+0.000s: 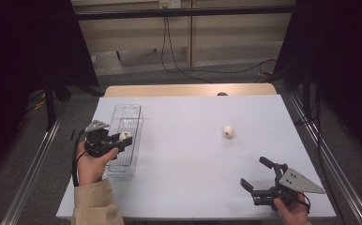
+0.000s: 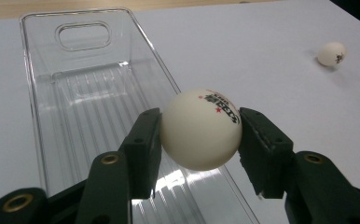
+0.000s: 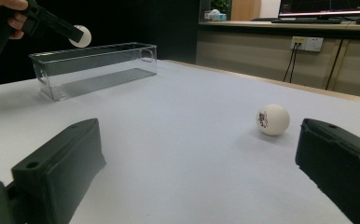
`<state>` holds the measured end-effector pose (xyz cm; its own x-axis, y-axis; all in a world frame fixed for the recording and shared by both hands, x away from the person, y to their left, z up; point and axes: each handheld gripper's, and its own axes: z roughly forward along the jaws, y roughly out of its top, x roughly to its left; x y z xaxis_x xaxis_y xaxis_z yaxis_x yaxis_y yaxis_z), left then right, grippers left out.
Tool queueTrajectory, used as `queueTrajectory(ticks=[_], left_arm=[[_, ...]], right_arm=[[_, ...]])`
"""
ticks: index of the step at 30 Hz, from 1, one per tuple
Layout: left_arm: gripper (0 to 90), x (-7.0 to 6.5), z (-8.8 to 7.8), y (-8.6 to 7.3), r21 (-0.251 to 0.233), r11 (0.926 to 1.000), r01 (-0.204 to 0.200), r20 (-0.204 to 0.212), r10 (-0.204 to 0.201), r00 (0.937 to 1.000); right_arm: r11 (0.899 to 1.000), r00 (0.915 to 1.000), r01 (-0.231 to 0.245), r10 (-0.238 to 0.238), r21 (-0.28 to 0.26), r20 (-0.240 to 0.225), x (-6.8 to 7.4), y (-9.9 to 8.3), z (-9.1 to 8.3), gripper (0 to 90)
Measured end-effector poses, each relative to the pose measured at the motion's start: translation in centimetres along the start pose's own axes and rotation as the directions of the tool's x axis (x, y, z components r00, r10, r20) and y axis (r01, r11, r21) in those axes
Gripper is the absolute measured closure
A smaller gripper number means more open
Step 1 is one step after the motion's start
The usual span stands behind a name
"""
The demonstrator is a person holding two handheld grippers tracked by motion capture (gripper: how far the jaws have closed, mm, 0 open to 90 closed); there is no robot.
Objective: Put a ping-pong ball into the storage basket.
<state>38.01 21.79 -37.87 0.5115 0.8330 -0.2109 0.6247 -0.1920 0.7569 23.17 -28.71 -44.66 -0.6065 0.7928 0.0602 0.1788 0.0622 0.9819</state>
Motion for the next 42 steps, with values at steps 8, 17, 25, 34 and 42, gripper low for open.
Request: queueTrajectory(ticks=[8, 17, 25, 34, 42], left_arm=[[50.9, 0.2, 0.1, -0.1, 0.000, 1.0000, -0.003, -0.023, 0.003, 0.9997], [50.9, 0.6, 0.4, -0.4, 0.000, 1.0000, 0.007, -0.045, -0.007, 0.9990], [50.9, 0.9, 0.6, -0.7, 0.002, 1.0000, 0.010, -0.062, -0.009, 0.9981], [50.9, 1.1, 0.9, -0.9, 0.013, 0.9999, 0.008, -0.090, -0.006, 0.9959], [50.9, 1.3, 1.3, -1.2, 0.029, 0.9996, 0.006, -0.115, -0.002, 0.9934]], right_arm=[[1.000, 1.0000, 0.001, -0.001, -0.001, -0.001, 0.0, 0.0, 0.0, 0.2], [1.000, 1.0000, 0.001, -0.001, 0.000, -0.001, 0.0, 0.0, 0.0, 0.2], [1.000, 1.0000, 0.002, -0.002, -0.001, -0.001, 0.0, 0.0, 0.0, 0.2], [1.000, 1.0000, 0.001, -0.001, -0.001, -0.001, 0.0, 0.0, 0.0, 0.2], [1.000, 1.0000, 0.001, -0.001, -0.001, -0.001, 0.0, 0.0, 0.0, 0.2]])
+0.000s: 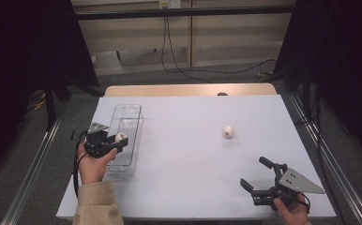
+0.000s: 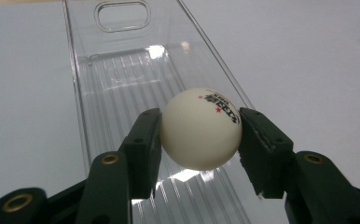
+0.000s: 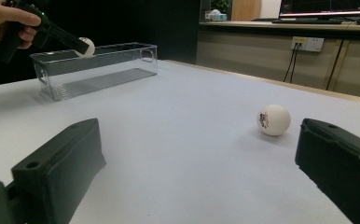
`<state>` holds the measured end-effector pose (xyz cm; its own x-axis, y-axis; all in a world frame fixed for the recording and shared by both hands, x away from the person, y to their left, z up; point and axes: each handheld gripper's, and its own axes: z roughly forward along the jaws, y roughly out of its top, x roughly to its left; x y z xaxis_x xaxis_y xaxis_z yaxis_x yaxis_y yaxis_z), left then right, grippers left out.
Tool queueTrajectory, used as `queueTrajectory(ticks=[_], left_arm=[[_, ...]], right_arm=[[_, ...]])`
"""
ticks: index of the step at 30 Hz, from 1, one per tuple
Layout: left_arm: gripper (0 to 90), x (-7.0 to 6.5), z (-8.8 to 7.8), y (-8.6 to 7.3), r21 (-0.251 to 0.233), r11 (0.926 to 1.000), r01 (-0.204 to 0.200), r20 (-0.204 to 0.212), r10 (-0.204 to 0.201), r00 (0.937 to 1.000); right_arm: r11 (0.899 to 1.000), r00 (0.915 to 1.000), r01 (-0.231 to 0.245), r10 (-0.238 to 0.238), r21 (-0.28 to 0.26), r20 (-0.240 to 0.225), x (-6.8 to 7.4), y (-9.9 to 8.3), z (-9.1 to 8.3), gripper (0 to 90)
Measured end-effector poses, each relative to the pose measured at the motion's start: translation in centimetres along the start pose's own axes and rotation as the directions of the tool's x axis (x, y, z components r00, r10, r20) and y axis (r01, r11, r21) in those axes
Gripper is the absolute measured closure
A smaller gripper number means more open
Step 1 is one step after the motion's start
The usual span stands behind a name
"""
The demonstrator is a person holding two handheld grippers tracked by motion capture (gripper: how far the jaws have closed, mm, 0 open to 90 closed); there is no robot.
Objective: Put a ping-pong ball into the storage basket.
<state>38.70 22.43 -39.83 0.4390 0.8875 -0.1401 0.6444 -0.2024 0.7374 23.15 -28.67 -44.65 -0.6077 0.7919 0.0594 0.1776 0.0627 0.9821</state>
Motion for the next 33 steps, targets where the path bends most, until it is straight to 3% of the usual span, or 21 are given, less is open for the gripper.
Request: queueTrajectory(ticks=[33], left_arm=[[50.7, 0.17, 0.61, -0.49, 0.033, 0.9994, -0.010, -0.043, 0.011, 0.9990]], right_arm=[[1.000, 1.0000, -0.001, 0.001, -0.001, 0.000, 0.01, 0.00, -0.02, 0.2]])
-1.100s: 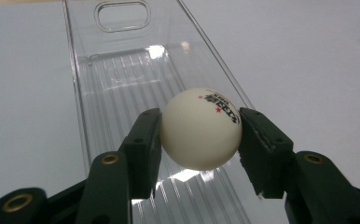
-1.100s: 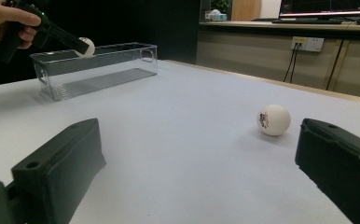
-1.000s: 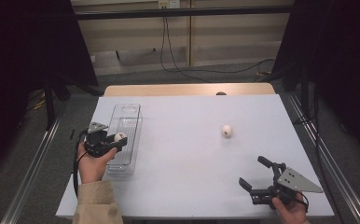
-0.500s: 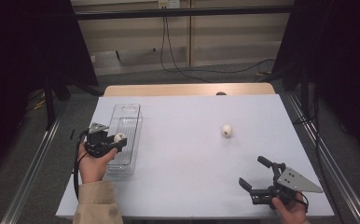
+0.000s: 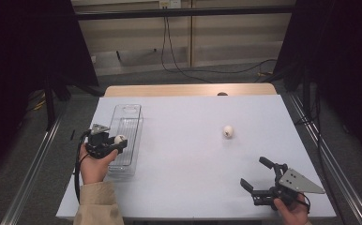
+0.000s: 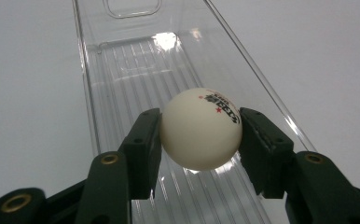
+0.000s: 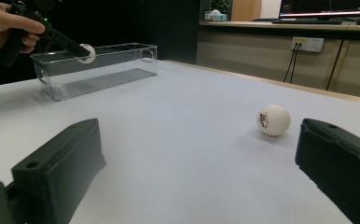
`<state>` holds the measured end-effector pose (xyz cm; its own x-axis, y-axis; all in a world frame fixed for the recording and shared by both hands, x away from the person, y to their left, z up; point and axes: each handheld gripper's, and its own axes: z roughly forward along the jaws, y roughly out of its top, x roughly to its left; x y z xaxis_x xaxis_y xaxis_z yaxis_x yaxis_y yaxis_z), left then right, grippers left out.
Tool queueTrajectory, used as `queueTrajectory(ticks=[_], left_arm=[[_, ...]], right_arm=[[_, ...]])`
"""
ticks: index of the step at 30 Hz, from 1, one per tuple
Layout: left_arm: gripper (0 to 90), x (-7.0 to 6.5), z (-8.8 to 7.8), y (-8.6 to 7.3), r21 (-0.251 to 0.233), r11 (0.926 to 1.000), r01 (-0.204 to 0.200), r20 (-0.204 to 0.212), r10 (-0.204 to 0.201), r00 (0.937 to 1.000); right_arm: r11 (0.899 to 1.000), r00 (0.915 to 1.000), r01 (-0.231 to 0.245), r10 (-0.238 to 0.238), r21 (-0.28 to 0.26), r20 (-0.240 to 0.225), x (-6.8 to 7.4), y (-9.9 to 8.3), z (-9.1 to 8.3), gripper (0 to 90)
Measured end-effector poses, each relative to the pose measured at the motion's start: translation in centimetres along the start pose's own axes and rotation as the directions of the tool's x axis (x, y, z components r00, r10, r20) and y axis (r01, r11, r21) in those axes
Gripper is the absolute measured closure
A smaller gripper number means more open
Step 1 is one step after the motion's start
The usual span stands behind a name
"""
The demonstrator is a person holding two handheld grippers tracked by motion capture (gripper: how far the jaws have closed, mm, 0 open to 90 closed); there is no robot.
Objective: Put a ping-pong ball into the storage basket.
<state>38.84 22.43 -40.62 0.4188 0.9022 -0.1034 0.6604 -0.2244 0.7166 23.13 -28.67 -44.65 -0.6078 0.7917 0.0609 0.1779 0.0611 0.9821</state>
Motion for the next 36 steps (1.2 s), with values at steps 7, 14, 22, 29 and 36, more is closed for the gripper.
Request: queueTrajectory(ticks=[7, 14, 22, 29, 36], left_arm=[[50.5, 0.0, 0.0, -0.1, -0.002, 1.0000, -0.002, -0.010, 0.002, 0.9999], [45.1, 0.0, 0.1, -0.1, -0.006, 1.0000, 0.000, -0.008, 0.000, 1.0000], [39.8, -0.3, -0.2, 0.2, -0.024, 0.9997, -0.002, 0.001, 0.002, 1.0000], [34.1, -0.8, -0.5, 0.6, -0.029, 0.9994, -0.019, 0.011, 0.019, 0.9998], [28.9, -1.4, -0.8, 1.0, -0.040, 0.9986, -0.034, 0.019, 0.035, 0.9992]], right_arm=[[1.000, 1.0000, 0.001, -0.001, 0.000, 0.000, 0.0, 0.0, 0.0, 0.2], [1.000, 1.0000, -0.001, 0.001, 0.000, -0.001, 0.0, 0.0, 0.1, 0.2], [1.000, 1.0000, 0.001, -0.001, -0.001, -0.001, 0.0, 0.0, 0.1, 0.2], [1.000, 1.0000, 0.003, -0.003, -0.001, -0.001, 0.0, 0.0, 0.1, 0.2], [1.000, 1.0000, 0.003, -0.003, 0.000, -0.004, 0.0, 0.0, 0.1, 0.2]])
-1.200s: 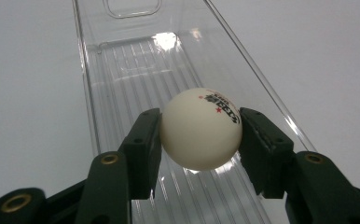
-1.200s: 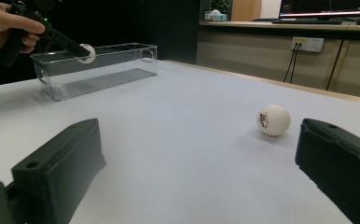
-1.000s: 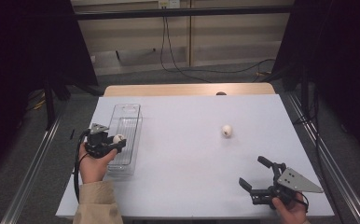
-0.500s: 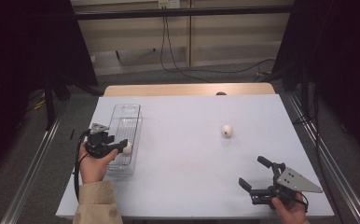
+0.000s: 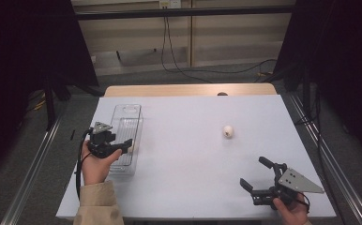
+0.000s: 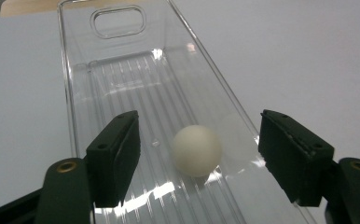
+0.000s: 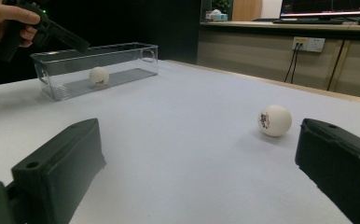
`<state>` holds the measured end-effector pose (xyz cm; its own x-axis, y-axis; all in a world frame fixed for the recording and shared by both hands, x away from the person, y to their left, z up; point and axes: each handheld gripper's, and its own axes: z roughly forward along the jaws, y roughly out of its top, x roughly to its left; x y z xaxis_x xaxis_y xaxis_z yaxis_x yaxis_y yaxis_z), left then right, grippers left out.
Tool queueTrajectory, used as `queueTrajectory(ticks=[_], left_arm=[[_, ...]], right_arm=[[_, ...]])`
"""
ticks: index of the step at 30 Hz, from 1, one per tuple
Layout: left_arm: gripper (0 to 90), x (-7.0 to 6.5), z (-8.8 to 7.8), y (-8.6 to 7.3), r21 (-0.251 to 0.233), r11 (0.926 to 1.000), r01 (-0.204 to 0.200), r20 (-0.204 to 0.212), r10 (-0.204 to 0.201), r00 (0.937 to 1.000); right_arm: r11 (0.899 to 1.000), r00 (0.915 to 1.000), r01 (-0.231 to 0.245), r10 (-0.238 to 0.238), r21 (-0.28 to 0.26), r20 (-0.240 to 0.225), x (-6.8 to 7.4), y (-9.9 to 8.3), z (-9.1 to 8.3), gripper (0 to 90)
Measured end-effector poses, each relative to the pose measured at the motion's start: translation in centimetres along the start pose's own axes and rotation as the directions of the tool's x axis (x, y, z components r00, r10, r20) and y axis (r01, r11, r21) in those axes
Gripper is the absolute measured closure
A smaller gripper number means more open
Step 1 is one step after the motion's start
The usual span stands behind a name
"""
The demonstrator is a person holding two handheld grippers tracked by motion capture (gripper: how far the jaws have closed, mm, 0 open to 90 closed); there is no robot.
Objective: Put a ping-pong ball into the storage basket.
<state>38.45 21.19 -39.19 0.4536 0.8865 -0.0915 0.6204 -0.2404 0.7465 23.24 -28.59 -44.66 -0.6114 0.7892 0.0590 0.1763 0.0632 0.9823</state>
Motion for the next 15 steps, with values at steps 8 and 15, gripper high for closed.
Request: queueTrajectory(ticks=[8, 15], left_arm=[[25.6, -0.7, -0.1, 0.4, -0.010, 0.9999, -0.010, 0.032, 0.010, 0.9994], [22.5, -1.1, -0.2, 0.7, -0.014, 0.9997, -0.018, 0.045, 0.018, 0.9988]], right_arm=[[1.000, 1.0000, -0.001, 0.001, 0.001, 0.001, 0.0, 0.0, 0.0, 0.2], [1.000, 1.0000, 0.001, -0.001, 0.002, -0.001, 0.0, 0.0, 0.0, 0.2]])
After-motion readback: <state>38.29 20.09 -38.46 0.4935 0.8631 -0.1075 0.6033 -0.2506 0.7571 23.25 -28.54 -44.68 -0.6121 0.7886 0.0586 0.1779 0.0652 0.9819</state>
